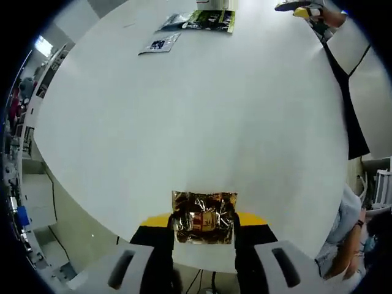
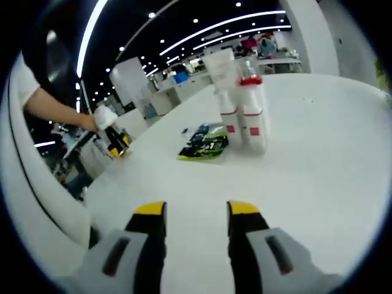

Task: Arrange the skincare products in the storage area until every visible bottle or jar stands upright without overlapping.

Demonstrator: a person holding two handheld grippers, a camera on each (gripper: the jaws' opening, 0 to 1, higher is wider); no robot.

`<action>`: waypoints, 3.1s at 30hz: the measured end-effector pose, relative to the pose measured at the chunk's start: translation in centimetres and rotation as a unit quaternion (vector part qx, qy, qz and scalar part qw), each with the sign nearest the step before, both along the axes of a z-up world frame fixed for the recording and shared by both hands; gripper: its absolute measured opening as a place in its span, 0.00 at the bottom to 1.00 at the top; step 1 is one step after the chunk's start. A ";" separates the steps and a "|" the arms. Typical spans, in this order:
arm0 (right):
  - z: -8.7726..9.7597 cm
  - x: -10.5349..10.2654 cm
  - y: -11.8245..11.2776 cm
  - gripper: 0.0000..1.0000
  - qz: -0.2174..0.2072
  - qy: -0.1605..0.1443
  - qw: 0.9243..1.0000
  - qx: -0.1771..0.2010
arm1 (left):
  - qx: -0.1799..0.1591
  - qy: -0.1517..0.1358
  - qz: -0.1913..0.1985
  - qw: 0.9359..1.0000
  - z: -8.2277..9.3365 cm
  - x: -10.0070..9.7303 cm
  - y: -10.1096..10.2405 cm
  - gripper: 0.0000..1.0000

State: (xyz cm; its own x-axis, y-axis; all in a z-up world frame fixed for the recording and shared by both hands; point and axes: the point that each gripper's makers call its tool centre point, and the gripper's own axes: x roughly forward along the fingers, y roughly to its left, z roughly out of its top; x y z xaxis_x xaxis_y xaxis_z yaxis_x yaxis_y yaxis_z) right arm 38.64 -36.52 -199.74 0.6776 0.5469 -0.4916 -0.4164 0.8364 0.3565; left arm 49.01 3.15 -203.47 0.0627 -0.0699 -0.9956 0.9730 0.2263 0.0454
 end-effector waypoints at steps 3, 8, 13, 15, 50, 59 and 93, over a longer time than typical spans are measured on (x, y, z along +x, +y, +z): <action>0.1 -0.1 0.0 0.38 -0.004 -0.001 1.000 0.011 | -0.020 -0.010 -0.033 0.999 1.0 -0.6 -2.7 0.39; 0.2 -0.3 0.1 0.38 -0.003 -0.004 1.000 0.020 | -0.032 -0.018 -0.057 0.998 2.1 -1.4 -6.2 0.39; 0.9 -0.7 0.2 0.40 -0.001 -0.012 1.000 0.029 | -0.043 -0.027 -0.093 0.994 3.2 -2.3 -9.9 0.39; 1.1 -0.7 0.0 0.40 -0.005 -0.013 0.999 0.034 | -0.053 -0.031 -0.098 0.993 3.8 -2.2 -11.5 0.39; 7.4 0.8 5.5 0.31 0.008 0.056 0.972 0.229 | -0.148 -0.063 -0.203 0.966 10.2 -10.2 -32.6 0.39; 7.3 0.5 5.6 0.13 -0.001 0.090 0.963 0.255 | -0.161 -0.063 -0.236 0.956 11.1 -12.3 -35.5 0.39; 12.5 1.1 3.0 0.00 -0.019 0.056 0.894 0.444 | -0.473 0.210 0.254 0.817 13.9 -12.8 -35.7 0.31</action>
